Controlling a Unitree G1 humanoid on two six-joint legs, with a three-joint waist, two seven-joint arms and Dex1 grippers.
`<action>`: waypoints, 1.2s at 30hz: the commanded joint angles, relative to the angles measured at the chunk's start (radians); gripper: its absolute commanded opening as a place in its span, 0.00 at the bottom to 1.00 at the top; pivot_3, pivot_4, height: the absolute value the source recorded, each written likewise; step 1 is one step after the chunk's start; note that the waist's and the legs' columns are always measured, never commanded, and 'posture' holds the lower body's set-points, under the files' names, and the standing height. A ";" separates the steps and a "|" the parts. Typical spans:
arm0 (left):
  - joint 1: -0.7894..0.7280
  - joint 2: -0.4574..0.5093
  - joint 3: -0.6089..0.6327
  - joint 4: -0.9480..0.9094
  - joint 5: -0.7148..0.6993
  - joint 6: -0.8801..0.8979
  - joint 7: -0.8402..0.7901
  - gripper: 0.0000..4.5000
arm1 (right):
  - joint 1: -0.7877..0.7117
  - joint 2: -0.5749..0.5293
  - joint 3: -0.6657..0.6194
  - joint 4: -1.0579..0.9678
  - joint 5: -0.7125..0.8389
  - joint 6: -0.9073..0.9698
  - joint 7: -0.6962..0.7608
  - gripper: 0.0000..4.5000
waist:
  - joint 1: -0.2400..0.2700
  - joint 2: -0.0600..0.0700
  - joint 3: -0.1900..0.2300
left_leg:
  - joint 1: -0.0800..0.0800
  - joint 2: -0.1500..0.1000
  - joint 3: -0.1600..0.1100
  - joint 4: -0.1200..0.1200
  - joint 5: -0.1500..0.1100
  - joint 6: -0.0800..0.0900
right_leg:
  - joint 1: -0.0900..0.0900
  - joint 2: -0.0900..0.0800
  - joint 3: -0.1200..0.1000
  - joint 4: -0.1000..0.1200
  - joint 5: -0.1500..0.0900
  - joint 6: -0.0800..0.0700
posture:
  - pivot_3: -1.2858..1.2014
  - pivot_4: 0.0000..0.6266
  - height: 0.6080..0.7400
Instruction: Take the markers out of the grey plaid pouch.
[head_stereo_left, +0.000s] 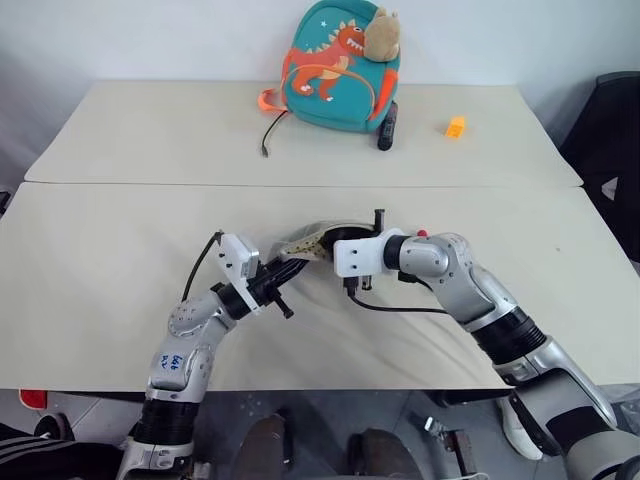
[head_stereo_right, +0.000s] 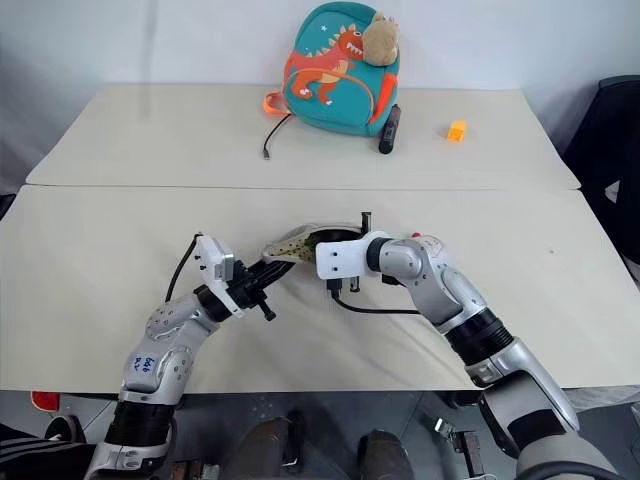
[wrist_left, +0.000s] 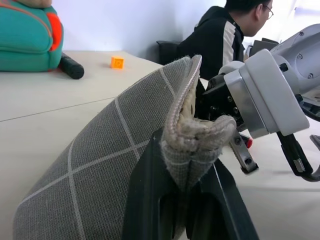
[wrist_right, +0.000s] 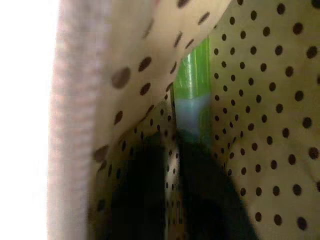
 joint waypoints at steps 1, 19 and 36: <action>-0.007 -0.004 0.008 -0.051 -0.027 -0.003 -0.001 0.00 | -0.007 0.012 -0.026 -0.046 0.001 0.005 -0.009 0.41 | 0.000 0.000 0.000 | 0.000 0.000 0.000 0.000 0.000 0.000 | 0.000 0.000 0.000 0.000 0.000 0.000 | 0.52 0.24 1.00; 0.006 0.068 0.092 -0.024 -0.139 0.116 -0.058 0.00 | -0.002 0.017 -0.047 -0.089 0.010 0.018 -0.033 0.72 | 0.000 0.000 0.000 | 0.000 0.000 0.000 0.000 0.000 0.000 | 0.000 0.000 0.000 0.000 0.000 0.000 | 0.52 0.24 1.00; 0.041 0.111 0.166 -0.008 -0.342 0.339 -0.135 0.00 | -0.092 0.094 0.046 -0.004 -0.066 0.101 0.044 0.58 | -0.011 0.000 0.000 | 0.001 0.001 0.000 0.000 0.000 0.000 | 0.000 0.000 0.001 0.003 0.000 0.000 | 0.52 0.24 1.00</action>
